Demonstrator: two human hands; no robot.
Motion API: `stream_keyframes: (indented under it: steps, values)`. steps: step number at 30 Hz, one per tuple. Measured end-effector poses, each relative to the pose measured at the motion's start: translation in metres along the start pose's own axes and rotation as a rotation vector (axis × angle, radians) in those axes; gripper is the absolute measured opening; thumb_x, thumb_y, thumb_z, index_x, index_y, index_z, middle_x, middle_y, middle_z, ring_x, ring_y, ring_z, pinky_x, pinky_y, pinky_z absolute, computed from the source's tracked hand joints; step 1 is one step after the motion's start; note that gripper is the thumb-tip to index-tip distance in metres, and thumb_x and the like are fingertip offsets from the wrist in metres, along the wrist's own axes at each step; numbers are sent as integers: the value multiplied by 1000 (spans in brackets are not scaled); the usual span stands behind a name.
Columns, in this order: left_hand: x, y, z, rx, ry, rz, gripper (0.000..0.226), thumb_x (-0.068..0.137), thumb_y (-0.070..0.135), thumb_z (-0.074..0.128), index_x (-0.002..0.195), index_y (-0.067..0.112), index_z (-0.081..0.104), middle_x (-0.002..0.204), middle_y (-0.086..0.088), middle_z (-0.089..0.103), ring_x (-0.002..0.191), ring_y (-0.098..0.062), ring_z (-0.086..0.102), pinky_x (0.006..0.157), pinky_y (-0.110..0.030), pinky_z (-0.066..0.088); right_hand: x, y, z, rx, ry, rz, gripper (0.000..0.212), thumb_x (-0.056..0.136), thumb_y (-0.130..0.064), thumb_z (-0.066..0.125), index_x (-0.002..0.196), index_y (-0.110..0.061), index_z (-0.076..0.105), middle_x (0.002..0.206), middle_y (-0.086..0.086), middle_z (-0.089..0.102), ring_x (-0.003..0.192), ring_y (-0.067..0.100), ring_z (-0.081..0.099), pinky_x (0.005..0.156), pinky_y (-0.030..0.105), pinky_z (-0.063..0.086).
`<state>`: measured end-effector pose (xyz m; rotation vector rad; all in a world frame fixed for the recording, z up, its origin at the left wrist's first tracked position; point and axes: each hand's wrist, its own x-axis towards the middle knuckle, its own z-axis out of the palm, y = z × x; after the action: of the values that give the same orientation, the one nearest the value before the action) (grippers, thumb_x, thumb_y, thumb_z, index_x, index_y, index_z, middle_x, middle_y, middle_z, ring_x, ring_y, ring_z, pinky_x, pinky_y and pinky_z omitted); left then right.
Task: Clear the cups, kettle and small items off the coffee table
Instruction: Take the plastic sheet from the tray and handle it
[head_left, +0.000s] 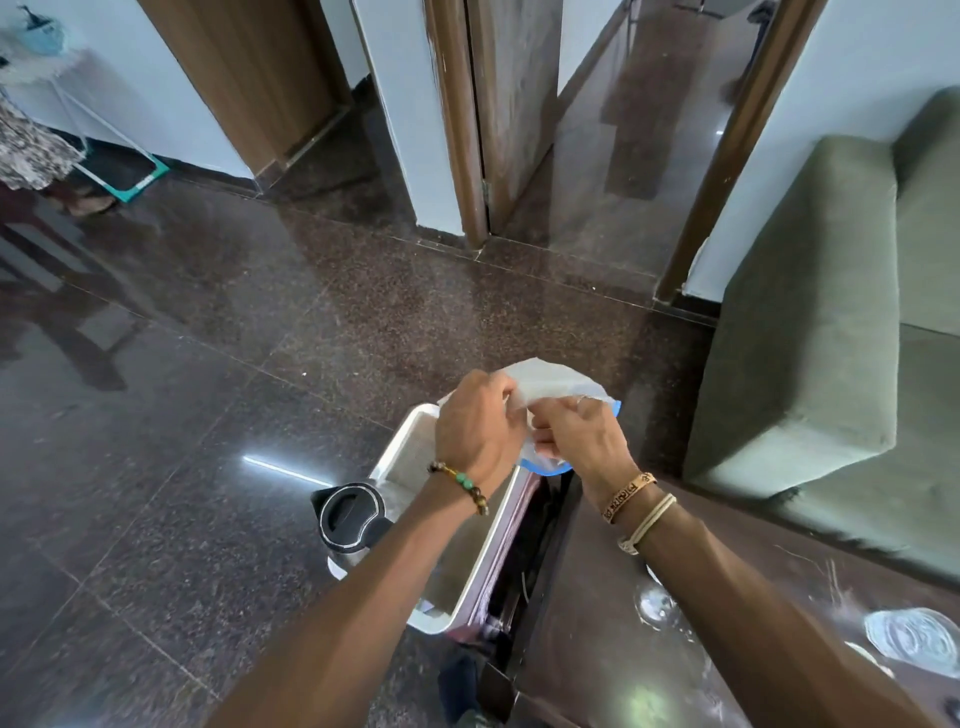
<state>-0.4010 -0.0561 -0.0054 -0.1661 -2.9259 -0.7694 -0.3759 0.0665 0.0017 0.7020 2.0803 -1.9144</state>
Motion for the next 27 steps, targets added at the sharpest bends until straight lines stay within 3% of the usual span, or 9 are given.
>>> stream_keyframes:
  steps: [4,7,11,15,18,21,23,25,27]
  values:
    - [-22,5,13,-11,39,71,19,90,34,52,97,21,65,96,1,62,82,-21,64,70,-34,52,-5,-1,-3,233,47,70,31,66,-47,69,74,-17,75,83,16,75,77,26,71,69,35,58]
    - [-37,6,22,-63,-9,71,27,84,45,55,100,25,65,97,8,61,81,-12,64,69,-28,54,-4,3,-2,86,83,-45,14,79,-37,68,72,-27,76,66,-3,72,66,9,67,65,26,51]
    - [-48,-6,24,-519,-52,56,45,70,60,68,101,27,66,100,15,61,91,-2,60,80,-24,52,-2,3,-10,16,86,-108,21,84,-25,59,73,-28,77,76,-21,71,72,0,61,67,21,45]
    - [-36,-22,20,-661,180,-287,53,79,62,58,115,24,62,112,13,55,107,-11,55,92,-37,49,5,-7,-26,112,40,-70,17,68,-21,59,60,-19,75,79,-6,72,76,12,64,66,25,49]
    - [-17,-37,14,-774,26,-509,55,80,63,58,112,19,62,112,-1,65,102,-21,63,83,-41,56,15,-10,-32,186,-24,-13,25,73,-9,55,58,-15,75,82,9,66,81,27,56,74,31,47]
    - [-10,-51,11,-1097,-89,-669,41,85,48,67,105,13,68,99,-5,74,93,-25,71,74,-35,60,16,-16,-36,224,-135,1,12,61,-18,65,65,-10,73,91,16,61,89,32,53,85,36,49]
    - [-10,-58,13,-1215,-93,-705,36,84,37,72,106,8,68,103,-11,74,97,-30,70,81,-43,60,16,-18,-39,301,-209,-7,40,51,-28,70,80,0,73,87,13,65,82,30,60,82,31,51]
    - [-8,-64,13,-1287,-65,-698,26,85,31,72,102,12,68,103,-11,74,97,-30,71,81,-45,59,16,-19,-44,392,-283,-17,51,66,-38,61,91,4,75,84,5,74,77,20,69,68,28,57]
    - [-7,-67,9,-1371,-69,-685,18,87,28,70,100,15,68,102,-9,75,94,-26,72,75,-39,60,18,-17,-50,505,-279,68,56,88,-38,37,96,2,76,94,10,73,83,23,65,70,33,55]
